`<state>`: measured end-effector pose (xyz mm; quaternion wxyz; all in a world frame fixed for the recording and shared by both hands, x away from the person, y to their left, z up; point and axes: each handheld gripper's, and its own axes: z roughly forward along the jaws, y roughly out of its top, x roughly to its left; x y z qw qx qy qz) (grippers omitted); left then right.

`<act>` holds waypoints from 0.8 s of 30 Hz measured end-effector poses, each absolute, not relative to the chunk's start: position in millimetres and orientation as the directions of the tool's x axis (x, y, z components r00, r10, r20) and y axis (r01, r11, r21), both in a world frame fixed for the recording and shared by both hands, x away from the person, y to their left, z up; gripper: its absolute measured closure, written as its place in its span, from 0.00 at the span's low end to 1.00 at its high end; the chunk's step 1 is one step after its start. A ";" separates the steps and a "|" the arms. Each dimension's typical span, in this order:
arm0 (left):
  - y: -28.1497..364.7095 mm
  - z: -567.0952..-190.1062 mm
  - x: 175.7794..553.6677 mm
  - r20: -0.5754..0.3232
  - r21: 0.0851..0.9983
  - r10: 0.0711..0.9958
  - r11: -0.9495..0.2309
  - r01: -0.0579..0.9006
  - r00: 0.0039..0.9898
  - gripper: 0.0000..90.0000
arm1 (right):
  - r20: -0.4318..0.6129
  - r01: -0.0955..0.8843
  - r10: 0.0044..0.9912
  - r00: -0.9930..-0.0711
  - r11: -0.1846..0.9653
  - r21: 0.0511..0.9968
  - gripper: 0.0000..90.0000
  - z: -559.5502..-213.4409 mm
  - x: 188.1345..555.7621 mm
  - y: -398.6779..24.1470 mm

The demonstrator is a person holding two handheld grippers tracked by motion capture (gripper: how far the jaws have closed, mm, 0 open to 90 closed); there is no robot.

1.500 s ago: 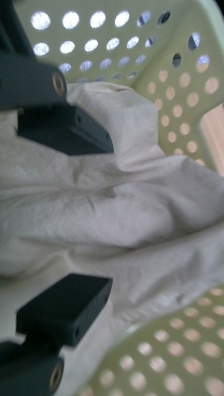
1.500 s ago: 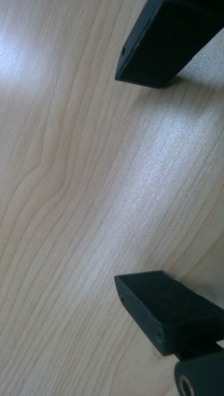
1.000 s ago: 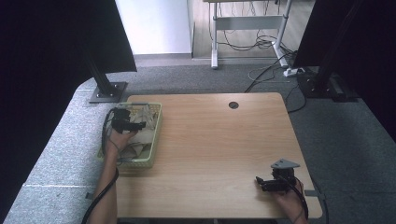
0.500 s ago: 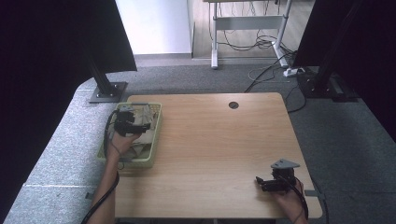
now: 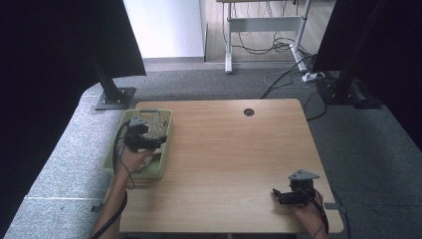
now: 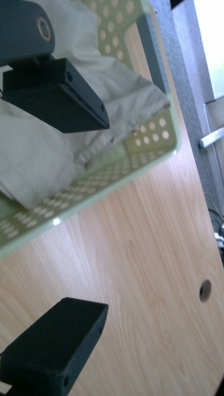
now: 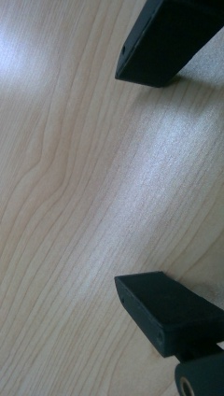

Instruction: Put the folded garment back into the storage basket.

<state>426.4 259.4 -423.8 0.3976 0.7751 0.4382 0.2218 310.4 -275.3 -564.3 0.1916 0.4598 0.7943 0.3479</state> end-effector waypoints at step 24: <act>216.5 -423.9 379.6 0.035 0.838 0.807 -0.345 0.423 0.589 0.10 | 0.016 0.598 0.864 -0.504 0.335 0.728 0.03 -564.3 310.4 -275.3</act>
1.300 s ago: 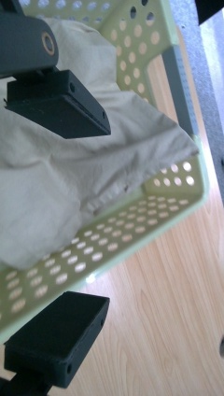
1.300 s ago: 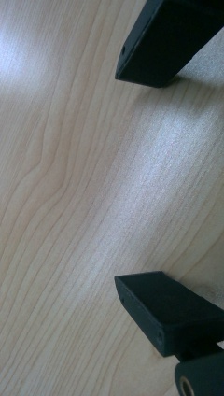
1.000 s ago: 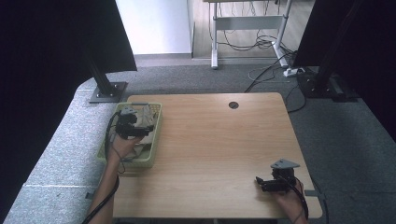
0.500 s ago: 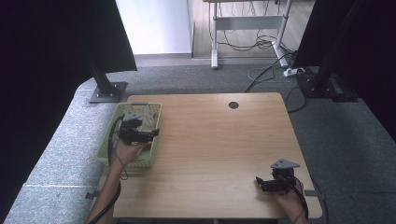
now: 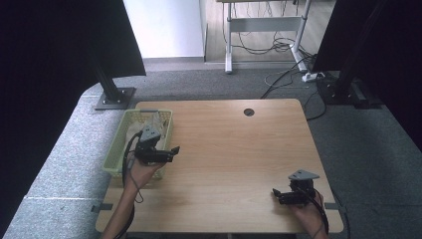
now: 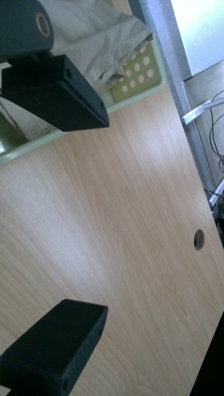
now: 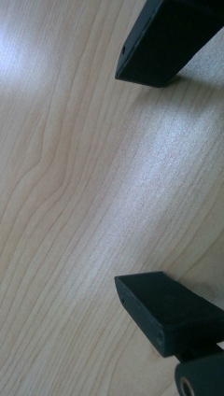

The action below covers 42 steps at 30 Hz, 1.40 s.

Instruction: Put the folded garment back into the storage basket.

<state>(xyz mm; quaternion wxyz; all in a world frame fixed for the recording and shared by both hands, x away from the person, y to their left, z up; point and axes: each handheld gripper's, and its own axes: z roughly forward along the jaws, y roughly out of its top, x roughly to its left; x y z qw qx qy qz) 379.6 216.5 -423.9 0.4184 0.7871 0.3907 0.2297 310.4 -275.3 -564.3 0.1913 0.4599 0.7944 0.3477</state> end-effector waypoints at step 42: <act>167.7 -496.2 334.3 -0.002 0.848 0.770 -0.336 0.409 0.638 0.05 | 0.013 0.593 0.861 -0.509 0.339 0.730 0.03 -564.5 310.4 -275.2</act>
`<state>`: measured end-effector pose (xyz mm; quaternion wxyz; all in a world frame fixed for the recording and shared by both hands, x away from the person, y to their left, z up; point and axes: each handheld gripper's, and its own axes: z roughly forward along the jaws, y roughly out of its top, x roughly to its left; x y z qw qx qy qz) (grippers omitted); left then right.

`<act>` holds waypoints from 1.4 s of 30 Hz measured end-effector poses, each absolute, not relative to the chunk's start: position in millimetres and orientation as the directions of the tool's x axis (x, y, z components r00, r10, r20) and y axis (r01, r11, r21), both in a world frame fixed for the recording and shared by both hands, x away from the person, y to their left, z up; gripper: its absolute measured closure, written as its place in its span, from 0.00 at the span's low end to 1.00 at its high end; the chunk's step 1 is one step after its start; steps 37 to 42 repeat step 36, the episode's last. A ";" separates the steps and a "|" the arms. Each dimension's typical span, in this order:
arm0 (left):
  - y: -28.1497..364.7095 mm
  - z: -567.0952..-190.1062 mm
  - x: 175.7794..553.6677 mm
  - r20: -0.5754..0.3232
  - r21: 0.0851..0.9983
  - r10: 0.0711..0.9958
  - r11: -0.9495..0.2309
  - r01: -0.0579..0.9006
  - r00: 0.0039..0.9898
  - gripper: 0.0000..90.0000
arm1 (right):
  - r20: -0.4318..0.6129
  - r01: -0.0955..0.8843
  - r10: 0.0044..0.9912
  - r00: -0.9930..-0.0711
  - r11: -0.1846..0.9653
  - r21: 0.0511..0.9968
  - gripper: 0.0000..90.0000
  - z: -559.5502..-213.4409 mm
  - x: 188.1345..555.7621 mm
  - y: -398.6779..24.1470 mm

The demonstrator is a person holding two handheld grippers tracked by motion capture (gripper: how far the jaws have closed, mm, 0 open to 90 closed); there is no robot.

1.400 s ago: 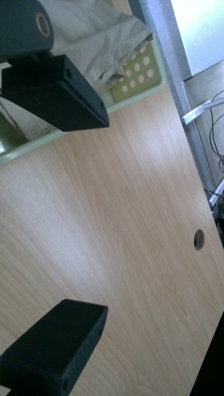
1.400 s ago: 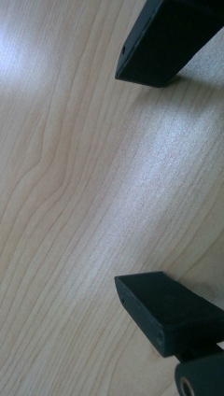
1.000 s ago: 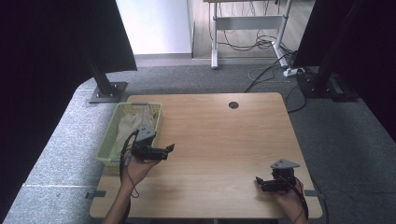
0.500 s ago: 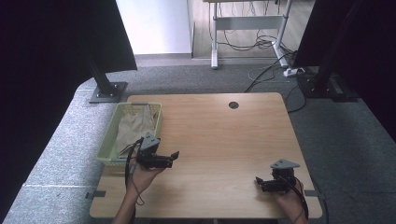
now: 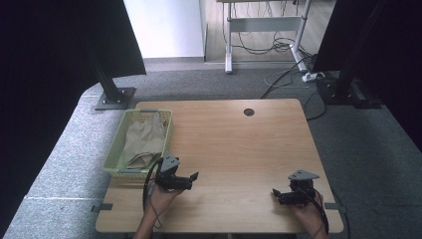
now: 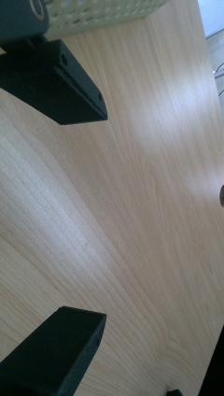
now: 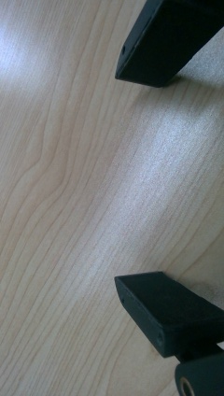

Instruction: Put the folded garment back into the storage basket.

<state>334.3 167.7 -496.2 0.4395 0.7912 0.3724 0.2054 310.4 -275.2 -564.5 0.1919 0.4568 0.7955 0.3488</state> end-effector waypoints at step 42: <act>148.7 -557.0 337.4 0.024 0.709 0.787 -0.448 0.545 0.617 0.00 | 0.014 0.591 0.857 -0.515 0.343 0.730 0.03 -564.6 310.2 -275.1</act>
